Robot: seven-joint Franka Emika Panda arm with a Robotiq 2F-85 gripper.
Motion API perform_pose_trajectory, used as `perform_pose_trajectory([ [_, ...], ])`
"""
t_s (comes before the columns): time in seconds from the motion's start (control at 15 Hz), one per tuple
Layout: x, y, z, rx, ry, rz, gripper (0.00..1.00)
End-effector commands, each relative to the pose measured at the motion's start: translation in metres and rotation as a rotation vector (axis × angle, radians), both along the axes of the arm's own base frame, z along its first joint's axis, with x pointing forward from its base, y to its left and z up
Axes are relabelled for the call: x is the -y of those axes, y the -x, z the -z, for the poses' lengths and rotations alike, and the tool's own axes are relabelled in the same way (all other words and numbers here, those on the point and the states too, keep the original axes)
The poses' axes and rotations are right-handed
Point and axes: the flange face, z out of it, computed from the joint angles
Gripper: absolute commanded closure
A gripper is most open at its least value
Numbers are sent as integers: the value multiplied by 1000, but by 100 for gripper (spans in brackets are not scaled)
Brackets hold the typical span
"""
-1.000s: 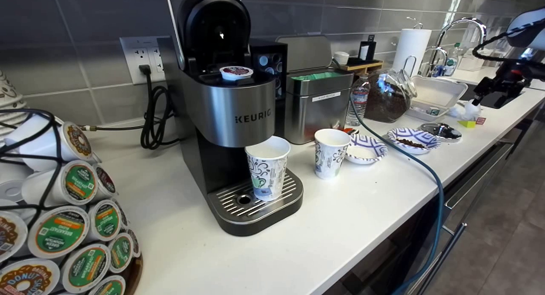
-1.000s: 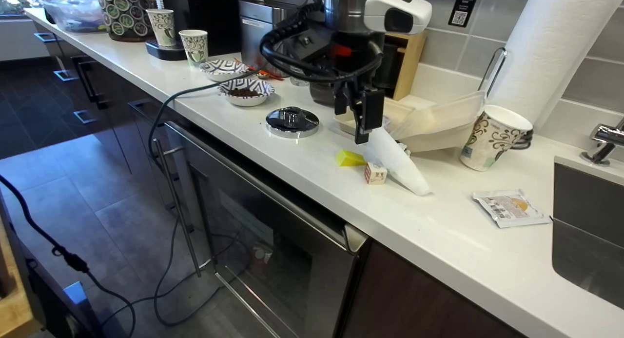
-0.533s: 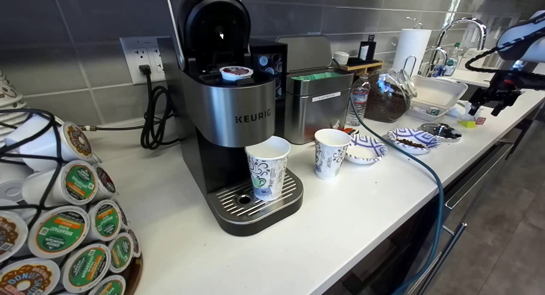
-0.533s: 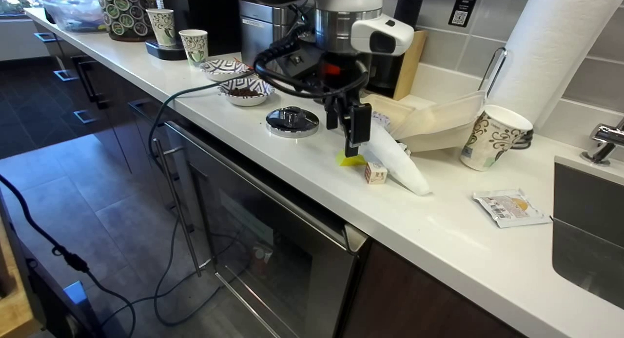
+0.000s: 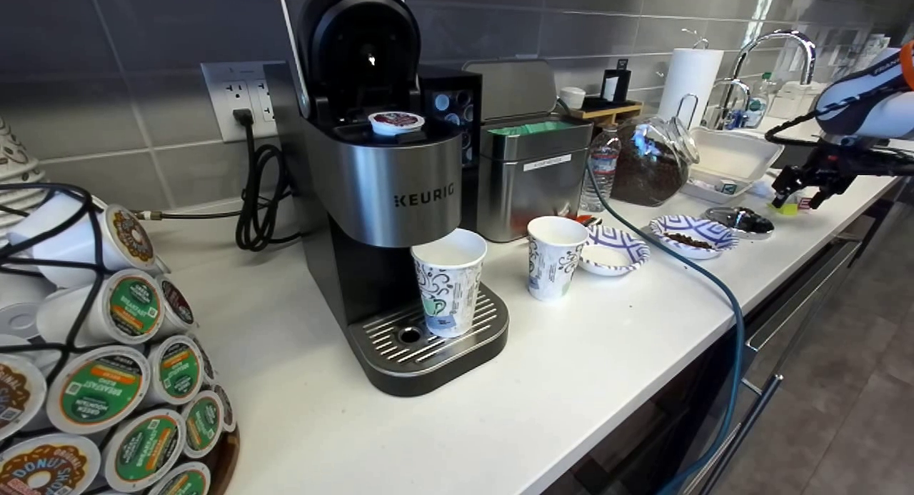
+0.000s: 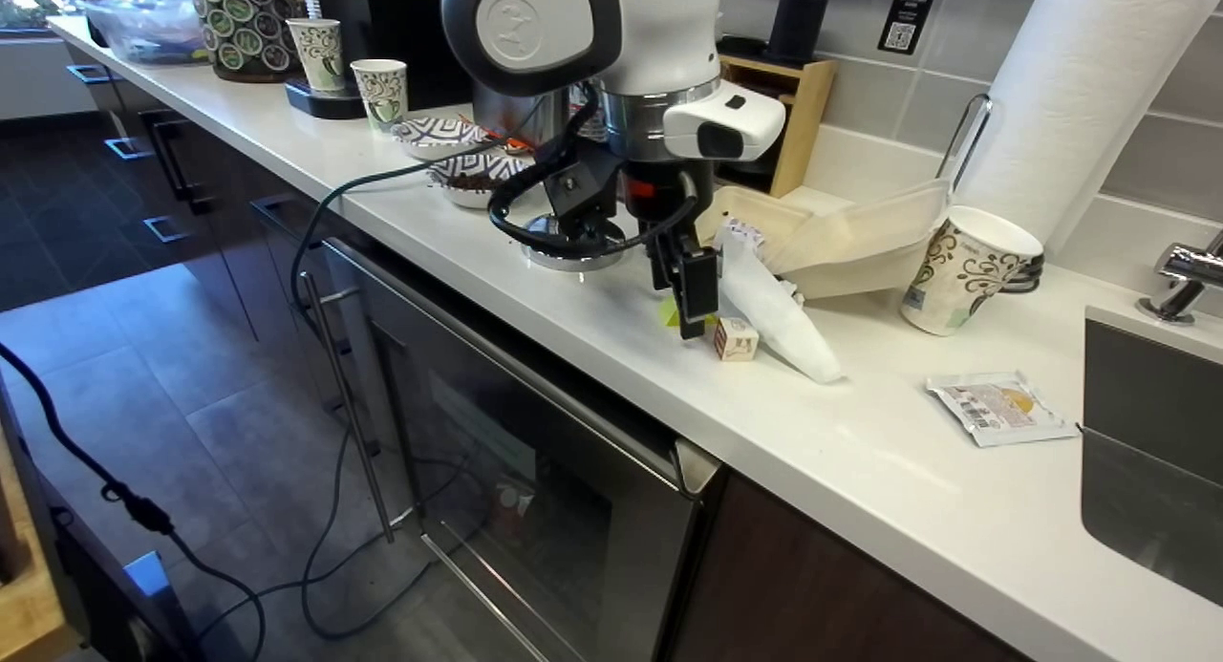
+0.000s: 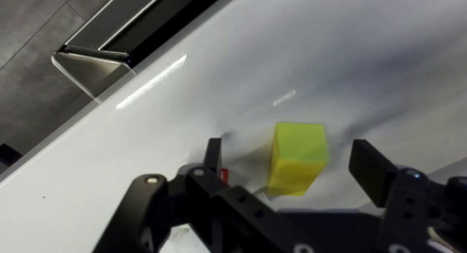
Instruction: Put the cubes and the whistle into the paper takeaway box
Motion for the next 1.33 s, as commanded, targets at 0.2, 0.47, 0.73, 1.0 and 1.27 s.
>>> perform_pose_trajectory([
  [0.2,-6,-1,16,18,-8,46,41],
  [0.47,-6,0,3,39,-1,45,73],
  [0.73,-12,1,-8,51,-25,23,91],
  [1.0,-20,8,-40,50,2,-87,91],
  [1.27,-38,8,-63,84,4,-272,91],
])
